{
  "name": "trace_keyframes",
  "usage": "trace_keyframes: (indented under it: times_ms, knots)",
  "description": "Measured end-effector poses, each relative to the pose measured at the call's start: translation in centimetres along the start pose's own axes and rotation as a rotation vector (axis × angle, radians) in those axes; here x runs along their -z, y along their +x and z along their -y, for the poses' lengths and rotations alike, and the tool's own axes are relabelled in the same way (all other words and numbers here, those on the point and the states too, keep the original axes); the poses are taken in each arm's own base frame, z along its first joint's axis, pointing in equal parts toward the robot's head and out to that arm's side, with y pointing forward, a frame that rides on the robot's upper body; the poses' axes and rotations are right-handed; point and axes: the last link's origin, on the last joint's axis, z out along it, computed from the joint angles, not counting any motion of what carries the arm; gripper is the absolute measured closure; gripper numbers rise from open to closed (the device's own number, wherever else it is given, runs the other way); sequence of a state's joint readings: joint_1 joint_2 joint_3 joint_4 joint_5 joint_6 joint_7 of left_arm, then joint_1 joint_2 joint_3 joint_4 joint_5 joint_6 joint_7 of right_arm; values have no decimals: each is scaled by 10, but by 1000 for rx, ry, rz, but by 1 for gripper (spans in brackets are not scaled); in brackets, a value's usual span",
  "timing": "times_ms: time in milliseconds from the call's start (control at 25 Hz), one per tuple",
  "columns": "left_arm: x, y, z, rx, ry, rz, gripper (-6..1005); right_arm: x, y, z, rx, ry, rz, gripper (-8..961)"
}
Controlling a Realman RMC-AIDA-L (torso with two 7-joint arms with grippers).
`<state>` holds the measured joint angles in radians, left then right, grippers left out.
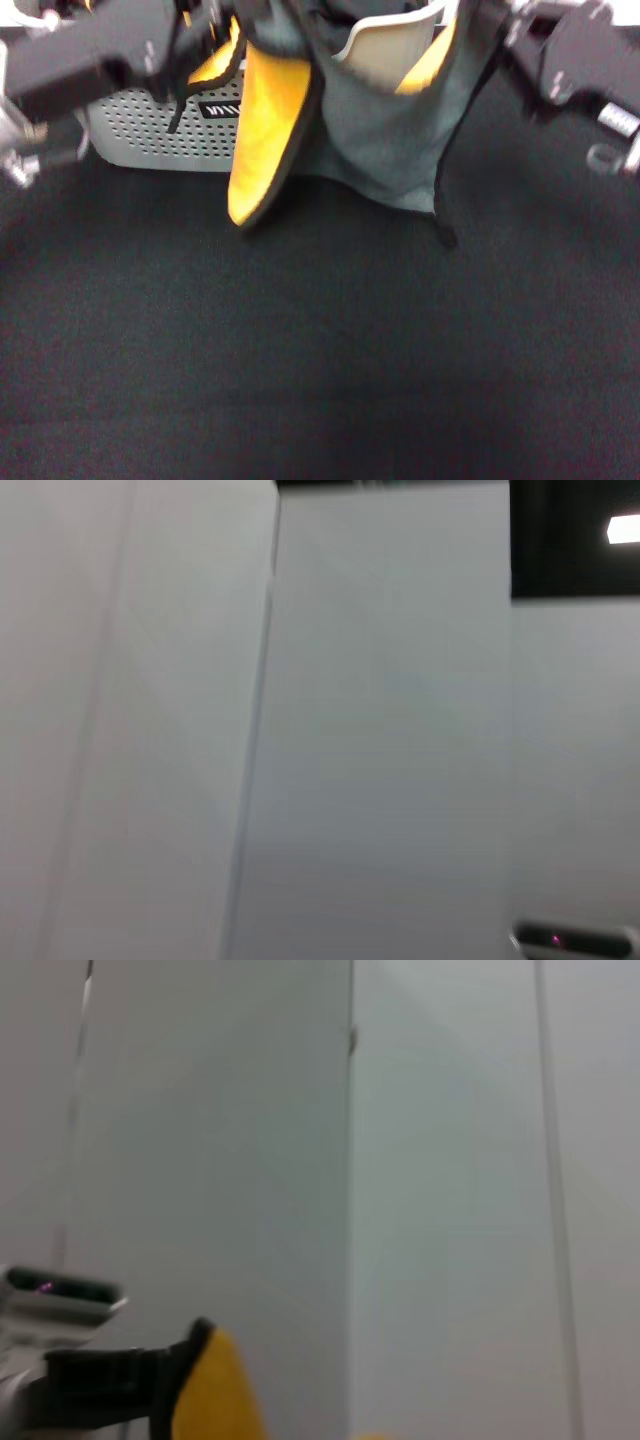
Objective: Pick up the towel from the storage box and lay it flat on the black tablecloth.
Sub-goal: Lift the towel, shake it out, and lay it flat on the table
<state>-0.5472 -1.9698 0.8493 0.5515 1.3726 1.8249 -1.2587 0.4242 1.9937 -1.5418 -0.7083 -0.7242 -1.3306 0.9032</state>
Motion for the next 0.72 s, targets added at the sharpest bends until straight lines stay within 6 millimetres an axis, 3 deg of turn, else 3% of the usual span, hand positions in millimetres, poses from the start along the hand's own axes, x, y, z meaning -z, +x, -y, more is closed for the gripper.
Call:
trace_keyframes:
  times_ms: [200, 280, 440, 600, 720]
  knots:
    - [21, -11, -21, 73, -102, 112, 983, 12, 22, -62, 0, -100, -137, 875]
    - [50, -2, -40, 112, -140, 135, 983, 12, 18, -87, 37, -144, -145, 874]
    - [81, 17, -68, 97, -149, 219, 983, 15, -7, -124, 121, -211, -114, 872]
    - [96, 38, -91, 94, -193, 270, 983, 21, -24, -130, 135, -208, -62, 870]
    - [86, 37, -83, 118, -213, 280, 983, 26, -14, -121, 101, -169, -88, 869]
